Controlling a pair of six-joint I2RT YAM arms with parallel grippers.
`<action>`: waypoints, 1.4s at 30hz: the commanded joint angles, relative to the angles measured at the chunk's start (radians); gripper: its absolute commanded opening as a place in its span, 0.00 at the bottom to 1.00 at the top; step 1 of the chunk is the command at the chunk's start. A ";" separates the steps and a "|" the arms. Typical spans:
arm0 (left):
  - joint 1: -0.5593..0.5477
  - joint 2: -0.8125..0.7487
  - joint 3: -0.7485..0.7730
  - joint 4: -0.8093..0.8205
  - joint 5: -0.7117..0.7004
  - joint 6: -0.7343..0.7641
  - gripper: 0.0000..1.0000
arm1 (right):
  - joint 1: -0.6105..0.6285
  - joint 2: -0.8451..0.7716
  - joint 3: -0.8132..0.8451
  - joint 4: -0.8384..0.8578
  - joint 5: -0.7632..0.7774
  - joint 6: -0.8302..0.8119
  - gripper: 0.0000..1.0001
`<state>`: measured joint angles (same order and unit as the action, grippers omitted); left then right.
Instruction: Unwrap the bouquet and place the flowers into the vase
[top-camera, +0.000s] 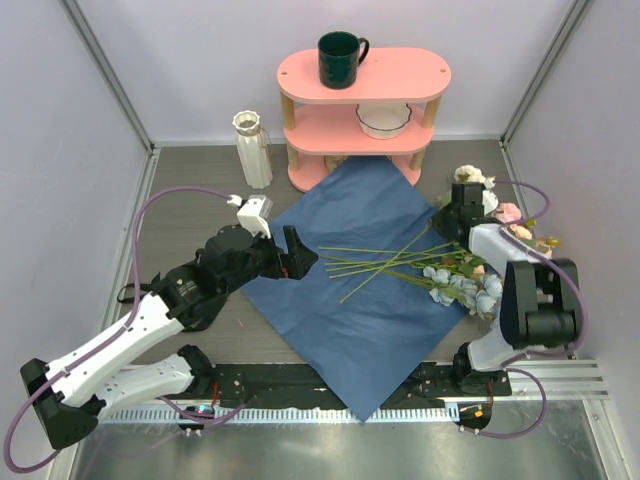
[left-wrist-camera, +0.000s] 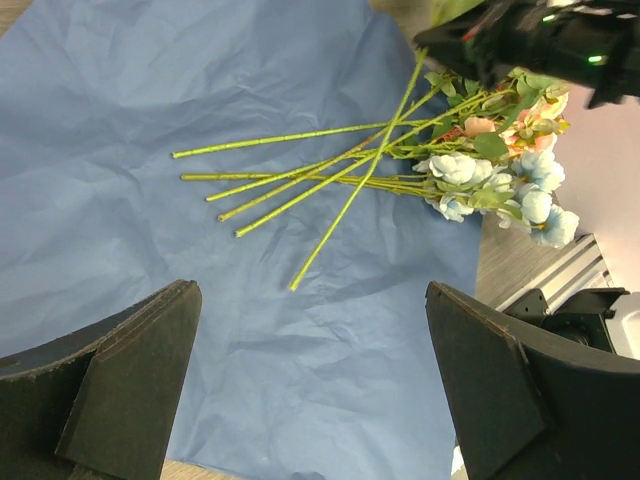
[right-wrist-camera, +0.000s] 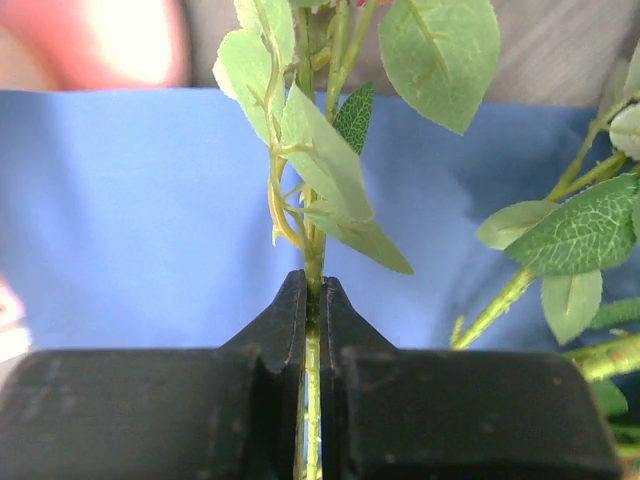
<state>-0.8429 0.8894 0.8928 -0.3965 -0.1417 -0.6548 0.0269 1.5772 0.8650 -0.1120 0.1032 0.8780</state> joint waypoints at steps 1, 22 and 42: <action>0.001 0.032 0.070 0.013 0.005 -0.002 1.00 | -0.013 -0.251 0.020 0.064 0.018 0.004 0.01; 0.269 0.123 0.001 0.708 0.806 -0.361 1.00 | 0.212 -0.731 -0.041 0.573 -0.970 -0.379 0.01; 0.269 0.183 0.104 0.806 0.956 -0.364 0.50 | 0.591 -0.559 0.034 0.494 -0.916 -0.493 0.01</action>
<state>-0.5743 1.0996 0.9756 0.3904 0.7914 -1.0401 0.6003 1.0275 0.8490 0.3618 -0.8158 0.4156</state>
